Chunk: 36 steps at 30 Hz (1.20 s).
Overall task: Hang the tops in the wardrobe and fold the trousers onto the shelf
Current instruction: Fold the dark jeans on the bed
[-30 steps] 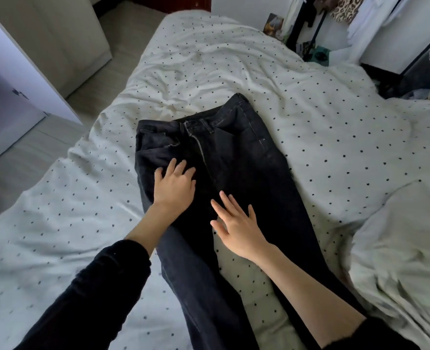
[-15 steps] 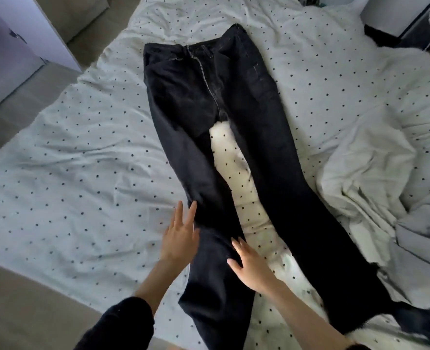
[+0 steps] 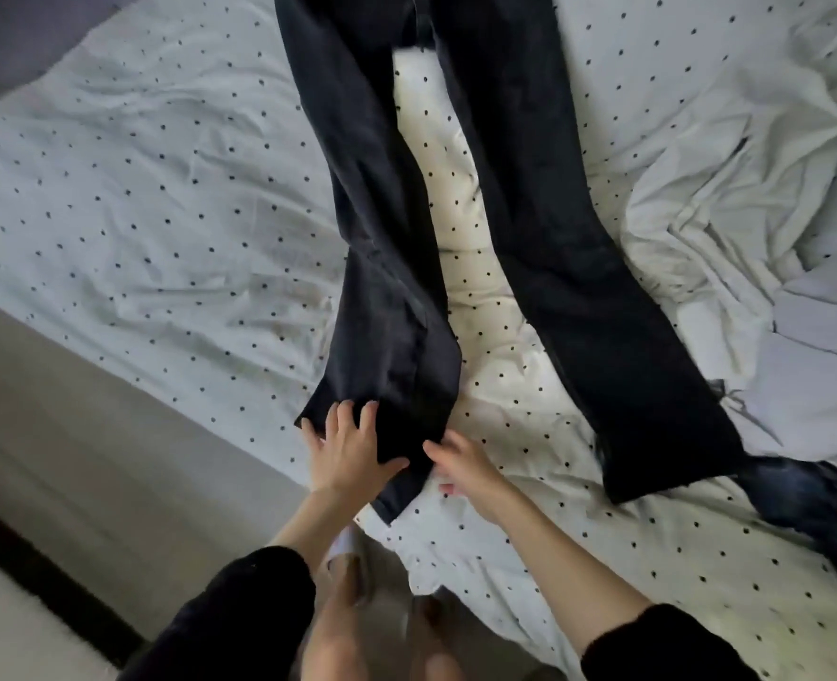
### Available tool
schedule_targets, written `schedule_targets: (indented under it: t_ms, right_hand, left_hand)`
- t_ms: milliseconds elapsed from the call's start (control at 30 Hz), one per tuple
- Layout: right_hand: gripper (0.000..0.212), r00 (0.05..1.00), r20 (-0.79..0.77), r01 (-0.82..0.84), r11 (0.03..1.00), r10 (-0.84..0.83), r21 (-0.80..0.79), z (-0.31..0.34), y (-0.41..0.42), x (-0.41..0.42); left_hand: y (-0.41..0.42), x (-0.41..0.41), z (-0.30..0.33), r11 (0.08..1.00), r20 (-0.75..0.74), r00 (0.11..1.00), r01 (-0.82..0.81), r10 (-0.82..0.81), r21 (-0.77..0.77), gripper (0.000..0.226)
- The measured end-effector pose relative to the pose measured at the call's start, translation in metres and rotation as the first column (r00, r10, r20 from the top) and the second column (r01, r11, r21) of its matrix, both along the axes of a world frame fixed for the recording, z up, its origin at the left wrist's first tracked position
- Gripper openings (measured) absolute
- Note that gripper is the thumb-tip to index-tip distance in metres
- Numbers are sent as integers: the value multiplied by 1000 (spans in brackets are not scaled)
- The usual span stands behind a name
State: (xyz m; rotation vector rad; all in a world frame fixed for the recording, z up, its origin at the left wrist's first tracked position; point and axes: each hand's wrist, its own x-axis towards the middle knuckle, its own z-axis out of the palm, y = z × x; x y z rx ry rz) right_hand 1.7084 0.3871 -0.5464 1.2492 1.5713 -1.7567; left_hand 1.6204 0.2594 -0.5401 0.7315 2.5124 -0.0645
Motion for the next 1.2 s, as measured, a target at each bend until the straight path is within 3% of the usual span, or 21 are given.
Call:
schedule_targets:
  t_ms: [100,267,333,433,533,600,700,767,833,933,1033,1133,1200]
  right_hand:
    - [5,996,-24,83,996,-83,18,-2,-11,7]
    - [11,984,-79,159,987,-157,20,11,-16,29]
    - [18,975,-101,205,978,-200,43,24,-21,40]
    - [19,960,-144,250,967,-242,41,50,-36,56]
    - [17,959,-225,198,975,-171,104,84,-49,62]
    - [19,954,-263,188,969,-142,161,97,-52,63]
    - [26,969,-187,218,923,-164,319,97,-54,71]
    - [31,990,-77,136,924,-116,357,86,-56,82]
    - [40,993,13,114,959,-121,259,72,-62,93]
    - [55,970,125,205,978,-208,33,55,-74,102]
    - [62,943,183,312,928,-277,-202,41,-85,99]
    - [35,881,182,472,806,-436,-358,38,-94,88]
    - [12,875,153,483,815,-459,-321,42,-96,84]
  left_hand:
    - [-10,4,-6,994,31,999,-15,12,108,90]
    - [-28,31,-5,984,137,991,-26,2,176,109]
    - [-29,47,-1,975,98,995,-24,2,221,106]
    - [-24,72,10,934,27,998,-62,57,352,78]
    - [-23,80,28,820,238,955,-278,178,500,33]
    - [-30,78,37,664,524,806,-554,275,503,16]
    - [-56,73,54,306,862,397,-902,314,304,3]
    - [-76,73,63,174,951,181,-975,249,140,7]
    - [-94,70,67,113,981,61,-993,182,40,13]
    - [-113,69,73,82,996,-18,-996,86,-25,19]
    - [-122,69,77,87,999,-33,-996,39,-36,20]
    - [-131,65,81,124,999,-38,-991,25,-41,20]
    - [-139,60,82,140,999,-32,-990,13,-33,20]
